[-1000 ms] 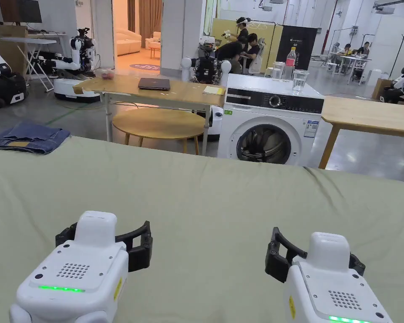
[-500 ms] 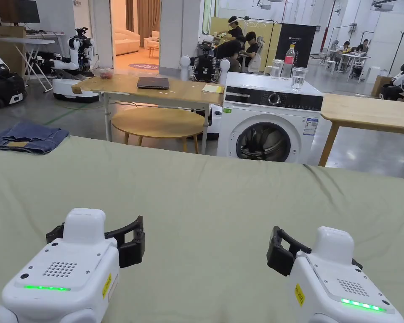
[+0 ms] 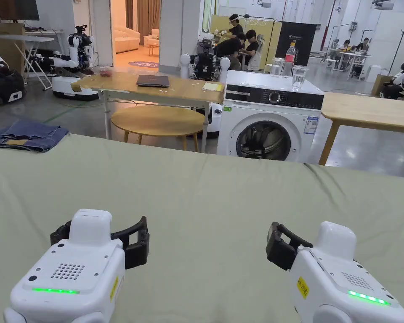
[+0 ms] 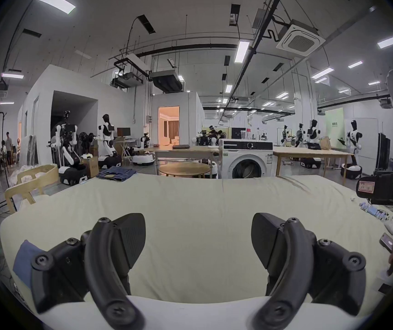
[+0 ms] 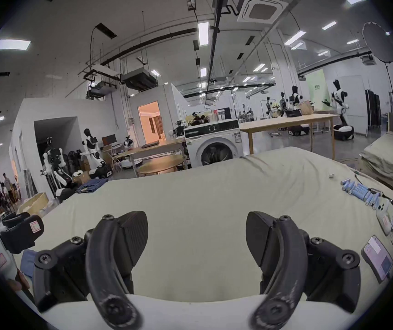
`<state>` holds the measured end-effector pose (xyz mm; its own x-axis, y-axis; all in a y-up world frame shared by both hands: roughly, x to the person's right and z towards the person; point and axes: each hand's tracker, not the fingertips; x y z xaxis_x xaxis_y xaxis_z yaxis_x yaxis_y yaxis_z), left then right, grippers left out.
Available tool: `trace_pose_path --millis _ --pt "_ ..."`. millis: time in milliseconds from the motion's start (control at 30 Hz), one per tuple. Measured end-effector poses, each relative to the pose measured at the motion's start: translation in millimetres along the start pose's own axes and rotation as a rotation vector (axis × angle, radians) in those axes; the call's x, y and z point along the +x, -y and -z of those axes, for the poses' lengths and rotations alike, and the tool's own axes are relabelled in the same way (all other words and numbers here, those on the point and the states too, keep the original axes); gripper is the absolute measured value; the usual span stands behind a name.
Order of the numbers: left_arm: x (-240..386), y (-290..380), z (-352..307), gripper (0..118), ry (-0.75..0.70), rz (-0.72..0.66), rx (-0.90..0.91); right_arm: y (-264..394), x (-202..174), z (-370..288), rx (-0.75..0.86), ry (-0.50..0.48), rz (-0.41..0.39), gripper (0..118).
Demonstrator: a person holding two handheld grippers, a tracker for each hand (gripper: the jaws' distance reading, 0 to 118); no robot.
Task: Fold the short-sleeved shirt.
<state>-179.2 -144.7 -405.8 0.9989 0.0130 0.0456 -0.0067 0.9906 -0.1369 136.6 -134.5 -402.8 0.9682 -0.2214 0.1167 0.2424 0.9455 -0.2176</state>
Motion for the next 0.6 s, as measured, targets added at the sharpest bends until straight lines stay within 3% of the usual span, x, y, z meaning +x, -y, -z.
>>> trace_pose_path --millis 200,600 --pt "-2.1 -2.5 -0.8 93 -0.010 -0.009 0.002 5.5 -5.8 3.4 0.009 0.069 -0.062 87" --pt "-5.1 -1.5 -1.6 93 -0.021 -0.008 -0.005 6.7 -12.4 1.9 0.015 0.099 -0.073 87"
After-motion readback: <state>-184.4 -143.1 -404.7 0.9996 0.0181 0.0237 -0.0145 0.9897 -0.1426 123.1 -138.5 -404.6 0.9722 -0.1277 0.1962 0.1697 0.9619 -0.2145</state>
